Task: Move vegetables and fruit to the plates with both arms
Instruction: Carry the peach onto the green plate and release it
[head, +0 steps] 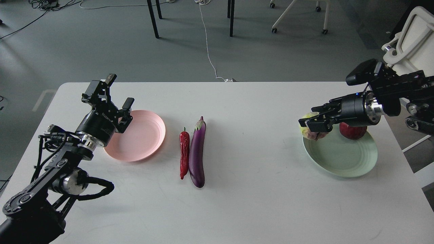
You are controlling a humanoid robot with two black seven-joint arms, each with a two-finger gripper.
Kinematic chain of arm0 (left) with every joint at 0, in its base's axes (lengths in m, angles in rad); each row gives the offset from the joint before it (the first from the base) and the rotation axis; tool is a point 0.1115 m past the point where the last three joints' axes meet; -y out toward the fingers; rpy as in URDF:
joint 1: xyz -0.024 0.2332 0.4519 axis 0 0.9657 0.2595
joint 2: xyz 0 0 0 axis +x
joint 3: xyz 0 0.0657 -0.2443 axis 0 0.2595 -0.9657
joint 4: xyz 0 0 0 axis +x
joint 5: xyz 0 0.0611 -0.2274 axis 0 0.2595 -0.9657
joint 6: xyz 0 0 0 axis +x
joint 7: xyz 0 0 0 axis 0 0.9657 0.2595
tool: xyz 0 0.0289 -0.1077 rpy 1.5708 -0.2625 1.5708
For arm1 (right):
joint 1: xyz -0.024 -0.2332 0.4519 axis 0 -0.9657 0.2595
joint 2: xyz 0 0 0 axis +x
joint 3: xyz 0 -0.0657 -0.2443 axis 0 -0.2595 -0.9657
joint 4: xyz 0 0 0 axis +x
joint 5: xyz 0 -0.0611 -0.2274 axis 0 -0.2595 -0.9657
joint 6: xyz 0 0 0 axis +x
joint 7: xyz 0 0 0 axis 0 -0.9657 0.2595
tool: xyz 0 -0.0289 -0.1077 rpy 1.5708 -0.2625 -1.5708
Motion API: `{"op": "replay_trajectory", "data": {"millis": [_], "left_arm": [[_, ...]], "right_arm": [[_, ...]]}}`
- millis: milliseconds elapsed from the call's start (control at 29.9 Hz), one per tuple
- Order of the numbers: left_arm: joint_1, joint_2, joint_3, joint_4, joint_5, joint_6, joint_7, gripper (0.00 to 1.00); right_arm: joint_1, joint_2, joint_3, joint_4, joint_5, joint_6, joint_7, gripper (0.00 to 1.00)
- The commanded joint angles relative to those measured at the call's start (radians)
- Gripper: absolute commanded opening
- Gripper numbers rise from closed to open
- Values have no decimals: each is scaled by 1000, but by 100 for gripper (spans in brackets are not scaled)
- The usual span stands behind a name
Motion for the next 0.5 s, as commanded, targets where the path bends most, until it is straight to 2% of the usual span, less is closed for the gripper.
{"op": "replay_trajectory", "data": {"millis": [0, 167, 301, 334, 401, 434, 467], "left_arm": [[-1, -4, 6, 0, 1, 0, 1, 98], [-3, -2, 8, 0, 1, 1, 1, 98], [-6, -1, 5, 0, 1, 1, -3, 98], [-6, 1, 5, 0, 1, 1, -3, 98], [-6, 2, 6, -1, 1, 1, -3, 98], [-5, 2, 6, -1, 1, 1, -3, 98], [-5, 2, 6, -1, 1, 1, -3, 98]], "right_arm": [[-42, -70, -1, -9, -50, 0, 0, 46], [-97, -87, 5, -16, -50, -1, 0, 49], [-132, -80, 5, -81, -50, -1, 0, 54], [-138, -80, 7, -93, -50, -1, 0, 59], [-149, -80, 13, -98, -50, -9, 0, 86], [-154, -80, 18, -96, -48, -13, 0, 95], [-160, -80, 30, -95, -48, -16, 0, 95]]}}
